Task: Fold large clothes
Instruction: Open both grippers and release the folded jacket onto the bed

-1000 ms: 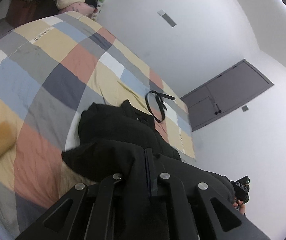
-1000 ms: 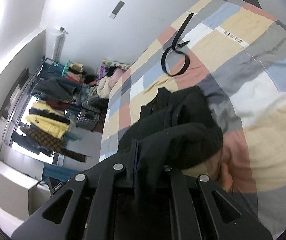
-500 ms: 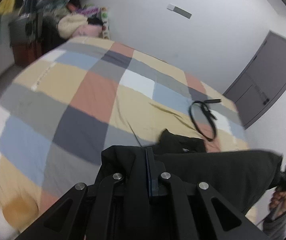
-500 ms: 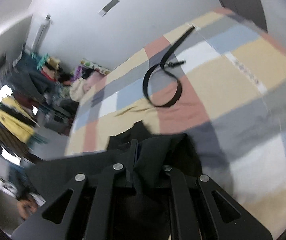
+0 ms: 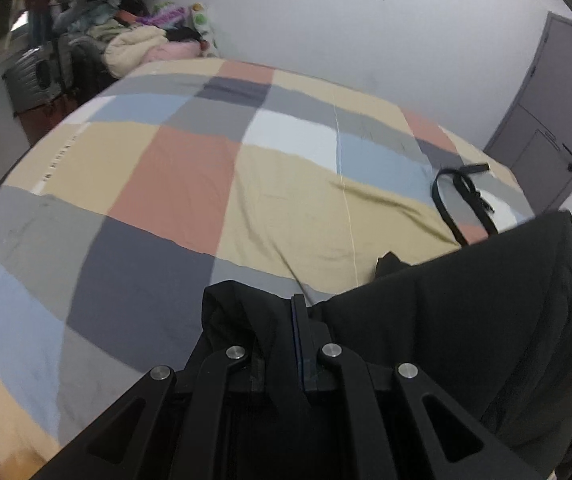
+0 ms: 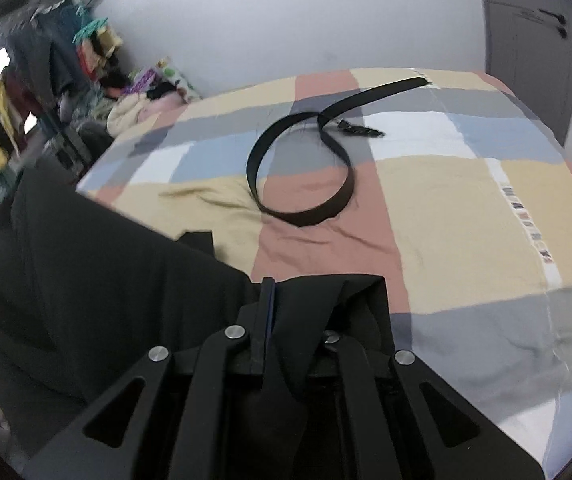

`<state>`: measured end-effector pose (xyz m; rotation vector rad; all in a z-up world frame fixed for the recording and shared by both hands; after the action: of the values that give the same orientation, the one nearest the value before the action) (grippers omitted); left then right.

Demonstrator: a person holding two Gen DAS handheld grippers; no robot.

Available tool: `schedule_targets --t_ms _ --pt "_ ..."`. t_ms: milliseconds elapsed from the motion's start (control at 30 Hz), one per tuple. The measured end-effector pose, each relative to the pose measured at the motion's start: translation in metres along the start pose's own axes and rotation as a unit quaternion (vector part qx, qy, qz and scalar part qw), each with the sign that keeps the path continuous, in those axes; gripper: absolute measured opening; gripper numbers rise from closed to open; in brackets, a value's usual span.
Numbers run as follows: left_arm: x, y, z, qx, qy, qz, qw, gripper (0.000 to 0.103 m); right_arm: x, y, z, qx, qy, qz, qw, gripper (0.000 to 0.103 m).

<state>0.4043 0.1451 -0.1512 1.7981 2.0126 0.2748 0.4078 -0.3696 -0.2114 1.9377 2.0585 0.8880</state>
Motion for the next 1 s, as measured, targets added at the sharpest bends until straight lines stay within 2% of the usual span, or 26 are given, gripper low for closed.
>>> schedule_targets --t_ms 133,300,467,567,667,700,733,800,900,1000 --pt "0.002 -0.001 0.022 0.012 -0.019 -0.007 0.9997 0.009 -0.007 -0.004 0.021 0.005 0.032 0.027 0.999 0.005" --pt "0.008 -0.006 0.023 0.016 -0.033 -0.015 0.9992 0.009 -0.013 -0.006 0.019 0.011 0.071 0.051 0.996 0.005" --pt "0.019 -0.023 -0.005 0.017 -0.067 -0.036 0.9970 0.010 -0.025 -0.015 0.003 0.045 0.118 0.092 0.988 0.011" --pt "0.026 -0.037 -0.032 0.025 -0.098 -0.031 0.9944 0.018 -0.030 -0.025 -0.012 0.088 0.134 0.109 0.981 0.018" --pt "0.038 -0.051 -0.065 0.004 -0.115 -0.040 0.9925 0.036 -0.039 -0.035 -0.043 0.096 0.127 0.116 0.980 0.040" --pt "0.043 -0.055 -0.077 -0.007 -0.121 -0.047 0.9916 0.051 -0.042 -0.038 -0.056 0.096 0.124 0.115 0.981 0.050" --pt "0.049 -0.060 -0.091 -0.020 -0.128 -0.052 0.9902 0.060 -0.044 -0.041 -0.066 0.094 0.118 0.112 0.982 0.054" --pt "0.054 -0.068 -0.117 -0.044 -0.125 -0.040 0.9904 0.061 -0.047 -0.047 -0.090 0.090 0.095 0.102 0.986 0.055" --pt "0.048 -0.081 -0.150 -0.090 -0.084 -0.011 0.9923 0.063 -0.037 -0.048 -0.118 0.066 0.064 0.078 0.993 0.055" --pt "0.019 -0.094 -0.165 -0.113 -0.086 0.028 0.9895 0.064 -0.007 -0.048 -0.142 0.021 0.042 0.047 0.998 0.057"
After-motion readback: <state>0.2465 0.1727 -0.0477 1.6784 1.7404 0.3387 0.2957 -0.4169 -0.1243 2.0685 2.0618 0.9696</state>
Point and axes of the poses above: each gripper's, at about its wrist camera, not at the fingertips, and z roughly the way its jaws point, x to its left, y to its top, the point moved 3 cm from there along z, roughly the way its jaws point, and after that the axes turned 9 degrees about x, right-handed, at the moved point
